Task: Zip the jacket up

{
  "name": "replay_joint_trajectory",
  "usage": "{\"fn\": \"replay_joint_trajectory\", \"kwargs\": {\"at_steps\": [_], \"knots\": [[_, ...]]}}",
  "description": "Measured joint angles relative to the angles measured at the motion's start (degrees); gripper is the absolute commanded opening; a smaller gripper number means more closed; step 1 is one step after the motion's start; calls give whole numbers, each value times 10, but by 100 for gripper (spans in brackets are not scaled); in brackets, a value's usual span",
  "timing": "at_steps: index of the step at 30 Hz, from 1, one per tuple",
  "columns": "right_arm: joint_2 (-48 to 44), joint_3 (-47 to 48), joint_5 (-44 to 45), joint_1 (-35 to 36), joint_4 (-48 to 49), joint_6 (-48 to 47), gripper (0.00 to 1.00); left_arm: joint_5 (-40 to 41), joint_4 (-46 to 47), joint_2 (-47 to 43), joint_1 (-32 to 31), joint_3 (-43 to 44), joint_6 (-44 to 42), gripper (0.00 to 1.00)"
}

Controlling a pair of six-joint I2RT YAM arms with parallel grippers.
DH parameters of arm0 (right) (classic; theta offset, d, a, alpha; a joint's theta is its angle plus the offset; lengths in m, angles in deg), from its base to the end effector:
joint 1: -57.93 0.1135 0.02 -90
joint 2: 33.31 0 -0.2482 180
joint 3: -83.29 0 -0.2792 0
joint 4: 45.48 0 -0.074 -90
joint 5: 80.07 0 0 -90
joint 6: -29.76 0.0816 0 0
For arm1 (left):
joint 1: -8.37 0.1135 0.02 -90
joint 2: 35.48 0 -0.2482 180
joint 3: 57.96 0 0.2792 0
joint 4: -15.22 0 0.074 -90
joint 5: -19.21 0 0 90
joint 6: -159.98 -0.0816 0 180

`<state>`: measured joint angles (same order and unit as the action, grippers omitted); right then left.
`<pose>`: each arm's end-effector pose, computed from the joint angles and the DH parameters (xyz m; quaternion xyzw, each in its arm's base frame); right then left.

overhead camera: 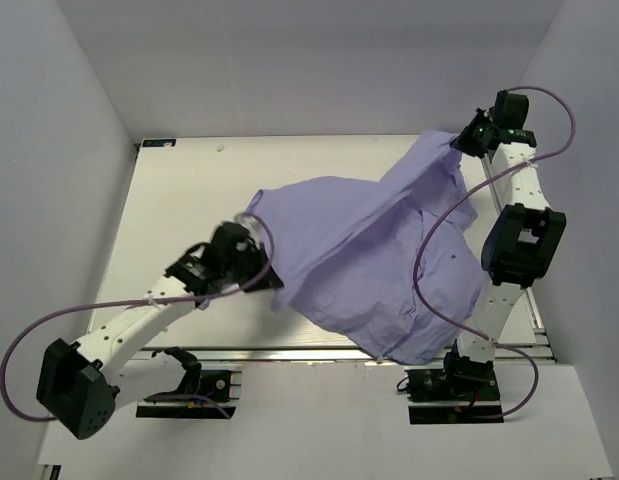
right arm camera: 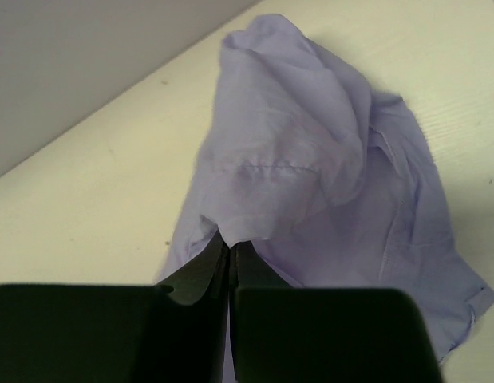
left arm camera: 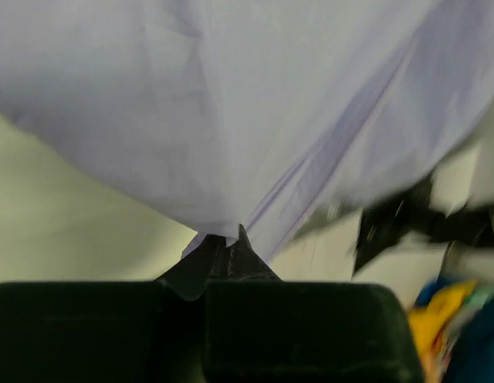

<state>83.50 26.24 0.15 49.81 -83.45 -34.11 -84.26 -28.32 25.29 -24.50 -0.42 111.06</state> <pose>0.5373 -0.0627 0.2834 0.2168 0.8443 0.1494 0.4667 0.2270 -0.1693 0.2026 -0.0230 0.9240 -0.3071 0.2267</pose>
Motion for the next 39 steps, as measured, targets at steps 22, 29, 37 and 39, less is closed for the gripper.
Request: {"fn": "replay_joint_trajectory", "kwargs": {"at_steps": [22, 29, 37, 39], "knots": [[-322, -414, 97, 16, -53, -44, 89, 65, 7, 264, -128, 278, -57, 98], [-299, -518, 125, 116, -61, -42, 89, 7, 62, 471, -4, 308, -68, 98], [-162, -470, 144, 247, -40, -29, 89, -36, 105, 527, 96, 308, -77, 98], [-109, -411, 151, 277, -51, -25, 89, -50, 118, 538, 112, 316, -77, 98]]}}
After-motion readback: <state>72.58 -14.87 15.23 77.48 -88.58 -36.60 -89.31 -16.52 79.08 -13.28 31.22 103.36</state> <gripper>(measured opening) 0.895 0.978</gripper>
